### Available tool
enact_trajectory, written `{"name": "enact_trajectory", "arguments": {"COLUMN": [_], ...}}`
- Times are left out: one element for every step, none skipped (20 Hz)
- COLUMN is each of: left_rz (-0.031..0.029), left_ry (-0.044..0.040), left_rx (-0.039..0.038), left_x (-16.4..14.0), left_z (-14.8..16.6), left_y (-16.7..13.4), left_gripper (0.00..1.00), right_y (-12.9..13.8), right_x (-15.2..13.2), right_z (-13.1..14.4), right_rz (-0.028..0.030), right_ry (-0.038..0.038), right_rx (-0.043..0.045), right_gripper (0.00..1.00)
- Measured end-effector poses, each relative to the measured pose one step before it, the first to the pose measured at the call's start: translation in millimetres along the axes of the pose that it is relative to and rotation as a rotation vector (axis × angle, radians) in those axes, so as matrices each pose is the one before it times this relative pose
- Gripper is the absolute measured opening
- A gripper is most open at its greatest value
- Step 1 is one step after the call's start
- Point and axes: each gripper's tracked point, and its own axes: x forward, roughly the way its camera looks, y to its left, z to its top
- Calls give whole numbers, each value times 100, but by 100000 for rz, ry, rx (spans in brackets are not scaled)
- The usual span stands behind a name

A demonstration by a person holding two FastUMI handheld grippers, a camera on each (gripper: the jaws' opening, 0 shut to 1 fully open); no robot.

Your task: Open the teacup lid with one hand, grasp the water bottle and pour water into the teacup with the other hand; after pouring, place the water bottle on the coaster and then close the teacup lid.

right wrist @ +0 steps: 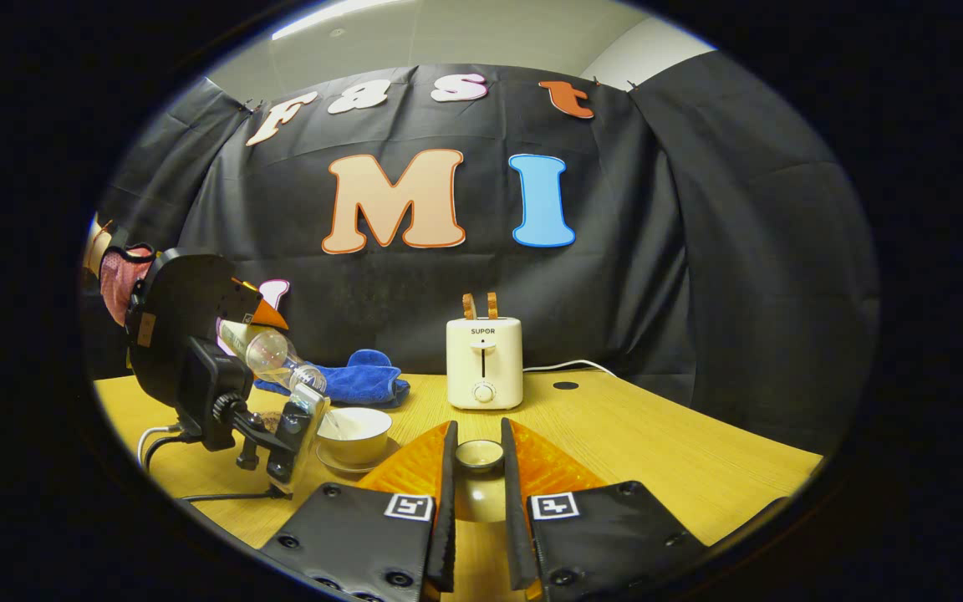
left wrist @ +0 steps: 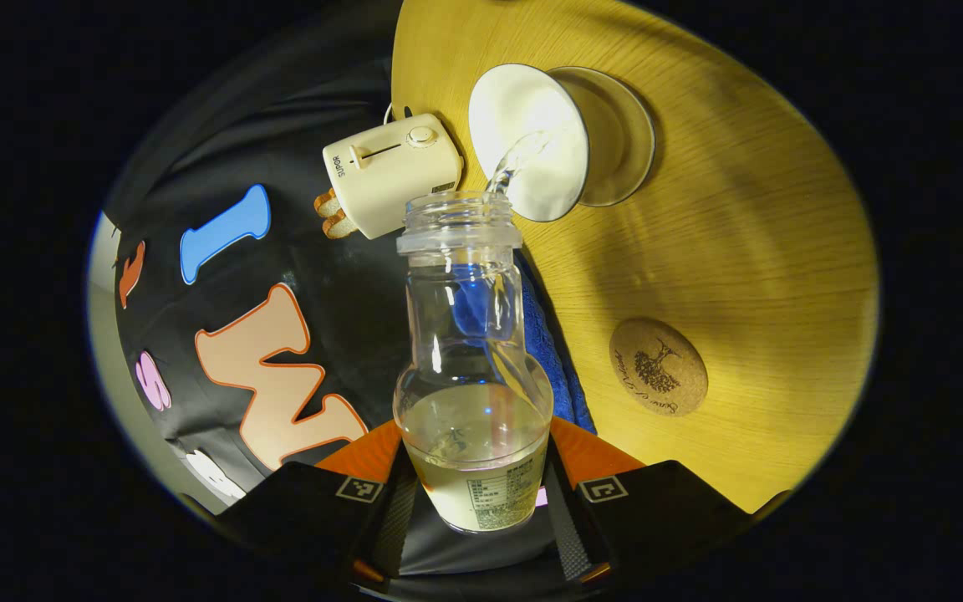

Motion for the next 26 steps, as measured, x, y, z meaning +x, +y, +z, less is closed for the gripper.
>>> {"name": "enact_trajectory", "arguments": {"left_rz": [527, 498, -161, -304, -194, 43, 51, 58, 50, 17, -71, -31, 166, -174, -313, -252, 14, -60, 59, 96, -158, -312, -538, -588, 365, 283], "left_ry": [-287, -95, 200, 67, 155, 144, 455, 270, 391, 205, 57, 219, 197, 128, -78, -34, -141, 13, -29, 50, -209, -484, -660, -883, -1453, -1346], "left_rx": [920, 996, 671, 169, 342, 695, 998, 937, 1014, 984, 582, 819, 874, 584, 161, 170, 106, 266, 268, 455, -553, -1532, -2231, -2964, -3128, -3420], "left_x": [66, 6, 0, -49, -189, -153, -12, 90, -76, 44, -207, 153, -104, 29, 55, -45, 70, 27, -102, 87, 52, 142, 103, 234, 102, 133], "left_z": [64, 9, -106, -215, -256, -65, -72, -34, -156, -88, 17, -42, 51, 20, 72, -48, 70, 139, -34, 53, 32, 213, 190, 274, 320, 291], "left_y": [368, 253, 204, 133, 119, 38, 148, 61, 118, 118, 84, -63, 76, -37, 132, -75, 87, -12, 2, -56, -108, -257, -300, -401, -222, -239], "left_gripper": [69, 69, 69, 69, 69, 69, 69, 69, 69, 69, 69, 69, 70, 70, 69, 69, 69, 69, 69, 69, 69, 69, 69, 69, 69, 69], "right_y": [3, 7, -1, 7, -3, -16, 12, -16, -5, 16, 11, 1, -13, 0, -4, 5, 2, 11, -34, 40, -2, -14, 10, -8, 7, 0], "right_x": [-7, -9, 38, -2, -33, -26, 35, 40, -40, -8, 27, -19, -30, -35, 45, -4, -27, 49, 5, 16, -17, 7, -21, 43, -16, -4], "right_z": [29, -30, -11, -74, 37, 17, -20, 9, 43, -26, -16, -10, 38, 15, -24, -1, 16, 9, -27, -2, 36, 7, 48, -119, 61, -24], "right_rz": [-16, -9, -1, -6, 7, -5, 15, 6, 5, 0, -8, 3, -11, 2, -4, 7, -5, 12, 2, 0, 13, -8, 10, 5, -1, 2], "right_ry": [6, 4, 43, 3, -41, 2, 9, -23, 52, -38, 31, 2, -24, 42, -24, 46, -25, 3, -14, 21, 4, -34, 13, -45, 60, -25], "right_rx": [-16, 13, -21, 20, 11, 13, -6, 15, -8, 0, -4, -16, 20, -30, 22, -14, 14, -4, 10, 1, -23, 26, -18, 18, -24, 18], "right_gripper": [28, 28, 28, 27, 28, 28, 28, 28, 27, 27, 27, 28, 28, 28, 28, 28, 28, 28, 28, 28, 28, 28, 28, 28, 28, 28]}}
